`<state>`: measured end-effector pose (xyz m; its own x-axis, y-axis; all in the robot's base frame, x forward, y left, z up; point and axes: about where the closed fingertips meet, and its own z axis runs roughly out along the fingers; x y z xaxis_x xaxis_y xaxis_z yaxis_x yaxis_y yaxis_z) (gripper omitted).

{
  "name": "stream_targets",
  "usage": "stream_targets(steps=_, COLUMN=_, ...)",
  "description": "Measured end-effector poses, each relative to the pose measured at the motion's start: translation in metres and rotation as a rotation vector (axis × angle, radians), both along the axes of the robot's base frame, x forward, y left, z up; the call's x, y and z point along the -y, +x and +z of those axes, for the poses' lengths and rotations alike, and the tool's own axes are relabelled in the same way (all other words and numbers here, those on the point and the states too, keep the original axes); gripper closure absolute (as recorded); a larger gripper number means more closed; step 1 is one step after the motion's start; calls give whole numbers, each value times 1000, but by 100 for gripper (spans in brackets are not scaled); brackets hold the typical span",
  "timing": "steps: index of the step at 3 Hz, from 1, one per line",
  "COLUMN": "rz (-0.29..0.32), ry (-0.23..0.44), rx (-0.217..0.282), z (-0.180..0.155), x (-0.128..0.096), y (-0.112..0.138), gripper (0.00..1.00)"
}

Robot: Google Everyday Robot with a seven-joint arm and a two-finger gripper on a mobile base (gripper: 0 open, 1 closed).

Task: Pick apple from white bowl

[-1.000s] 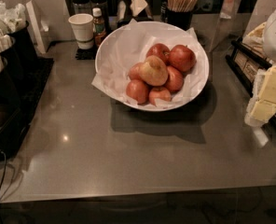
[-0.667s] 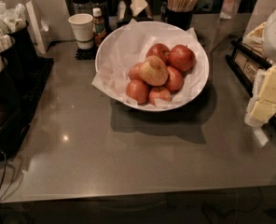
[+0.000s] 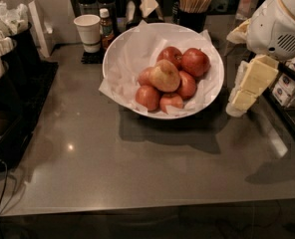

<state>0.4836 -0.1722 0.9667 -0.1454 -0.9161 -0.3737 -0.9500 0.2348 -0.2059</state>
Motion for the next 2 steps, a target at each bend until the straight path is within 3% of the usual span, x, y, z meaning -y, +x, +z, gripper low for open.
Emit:
stream_targets(steps=1, rz=117, ry=77, rx=-31, z=-8, x=-49, y=32, gripper=0)
stream_targets(steps=2, rz=126, ry=84, rx=-31, z=-8, x=-54, y=37, gripper=0)
